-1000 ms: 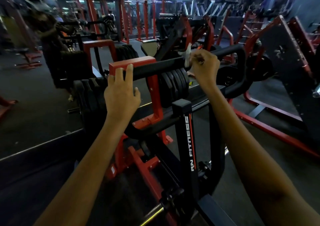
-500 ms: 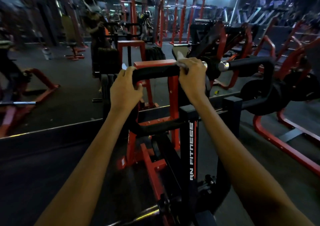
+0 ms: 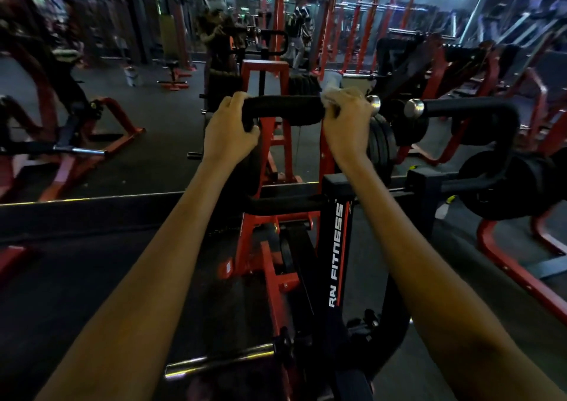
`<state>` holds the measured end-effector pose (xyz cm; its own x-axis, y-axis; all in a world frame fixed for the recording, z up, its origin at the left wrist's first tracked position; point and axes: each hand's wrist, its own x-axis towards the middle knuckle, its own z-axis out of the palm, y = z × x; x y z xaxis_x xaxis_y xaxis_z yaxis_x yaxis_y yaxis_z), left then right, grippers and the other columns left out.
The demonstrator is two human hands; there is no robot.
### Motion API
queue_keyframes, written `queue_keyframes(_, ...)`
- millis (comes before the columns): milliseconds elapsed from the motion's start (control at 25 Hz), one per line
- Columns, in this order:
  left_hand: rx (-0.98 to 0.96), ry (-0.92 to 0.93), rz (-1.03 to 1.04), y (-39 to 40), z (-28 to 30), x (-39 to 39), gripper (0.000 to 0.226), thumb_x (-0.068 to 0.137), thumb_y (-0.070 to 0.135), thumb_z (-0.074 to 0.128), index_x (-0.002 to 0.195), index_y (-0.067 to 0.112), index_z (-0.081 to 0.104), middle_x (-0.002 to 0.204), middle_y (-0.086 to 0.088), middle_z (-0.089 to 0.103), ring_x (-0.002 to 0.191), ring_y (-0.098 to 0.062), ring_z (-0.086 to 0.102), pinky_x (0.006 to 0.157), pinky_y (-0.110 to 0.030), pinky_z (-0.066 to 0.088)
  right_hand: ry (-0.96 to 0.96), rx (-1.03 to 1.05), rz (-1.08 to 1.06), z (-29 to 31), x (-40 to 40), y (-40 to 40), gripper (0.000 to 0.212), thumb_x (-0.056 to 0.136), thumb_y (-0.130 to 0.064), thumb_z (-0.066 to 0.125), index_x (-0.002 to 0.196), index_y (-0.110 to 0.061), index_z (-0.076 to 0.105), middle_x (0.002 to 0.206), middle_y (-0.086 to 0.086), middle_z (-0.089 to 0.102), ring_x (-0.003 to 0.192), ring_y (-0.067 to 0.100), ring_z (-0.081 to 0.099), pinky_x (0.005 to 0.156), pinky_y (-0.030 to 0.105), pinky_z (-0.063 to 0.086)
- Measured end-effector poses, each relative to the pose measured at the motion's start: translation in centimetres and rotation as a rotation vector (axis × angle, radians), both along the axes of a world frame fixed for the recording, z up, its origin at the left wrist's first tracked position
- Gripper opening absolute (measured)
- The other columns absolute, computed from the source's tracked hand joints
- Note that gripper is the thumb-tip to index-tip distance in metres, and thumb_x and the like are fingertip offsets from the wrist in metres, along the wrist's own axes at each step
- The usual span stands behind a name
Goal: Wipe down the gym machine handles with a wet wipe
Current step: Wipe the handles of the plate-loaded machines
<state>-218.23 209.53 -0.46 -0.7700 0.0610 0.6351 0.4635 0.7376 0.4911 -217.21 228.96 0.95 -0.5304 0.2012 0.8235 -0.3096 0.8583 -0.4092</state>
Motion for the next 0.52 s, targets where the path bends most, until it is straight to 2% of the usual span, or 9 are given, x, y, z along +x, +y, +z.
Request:
queue_keyframes(80, -0.017, -0.012, -0.008, 0.0, 0.1, -0.2, 0.046, 0.084, 0.016, 0.064, 0.127, 0.013, 0.047, 0.122, -0.007, 0.052, 0.105, -0.019, 0.054, 0.078, -0.023, 0.041, 0.044, 0.022, 0.087, 0.2, -0.3, -2.6, 0.018, 0.086, -0.001, 0.052, 0.085, -0.007, 0.069, 0.089, 0.006, 0.063, 0.087, 0.016, 0.055, 0.073, 0.001, 0.031)
queue_keyframes(200, -0.059, -0.05, -0.014, -0.3, 0.3, -0.6, 0.05, 0.083, 0.013, 0.065, 0.129, 0.011, 0.046, 0.124, -0.01, 0.051, 0.11, -0.024, 0.053, 0.086, -0.031, 0.044, 0.085, 0.106, 0.196, 0.4, -0.5, -5.3, 0.02, 0.083, 0.004, 0.053, 0.092, -0.003, 0.069, 0.089, 0.01, 0.066, 0.09, 0.021, 0.057, 0.08, 0.013, 0.038)
queue_keyframes(280, -0.061, -0.044, -0.025, -0.4, 0.3, -0.8, 0.052, 0.082, 0.013, 0.066, 0.129, 0.011, 0.045, 0.124, -0.01, 0.051, 0.111, -0.025, 0.053, 0.09, -0.034, 0.046, 0.11, 0.217, 0.247, 0.3, -0.7, -4.8, 0.02, 0.082, 0.004, 0.054, 0.095, -0.001, 0.07, 0.09, 0.012, 0.066, 0.093, 0.025, 0.058, 0.085, 0.012, 0.034)
queue_keyframes(400, -0.035, -0.034, -0.052, -0.5, 0.2, -0.7, 0.052, 0.083, 0.014, 0.066, 0.13, 0.012, 0.045, 0.124, -0.01, 0.051, 0.109, -0.021, 0.052, 0.087, -0.028, 0.045, 0.052, 0.233, 0.128, 0.9, -1.0, -0.1, 0.021, 0.086, 0.001, 0.053, 0.098, -0.002, 0.07, 0.098, 0.013, 0.064, 0.099, 0.025, 0.056, 0.085, 0.01, 0.029)
queue_keyframes(520, -0.027, -0.029, -0.068, -0.4, 0.3, -0.3, 0.047, 0.086, 0.017, 0.063, 0.129, 0.012, 0.045, 0.123, -0.009, 0.05, 0.104, -0.016, 0.051, 0.08, -0.022, 0.039, 0.019, 0.079, -0.077, 1.1, -0.7, 5.7, 0.026, 0.083, 0.003, 0.049, 0.092, -0.003, 0.072, 0.093, 0.013, 0.067, 0.093, 0.025, 0.059, 0.076, 0.011, 0.032)
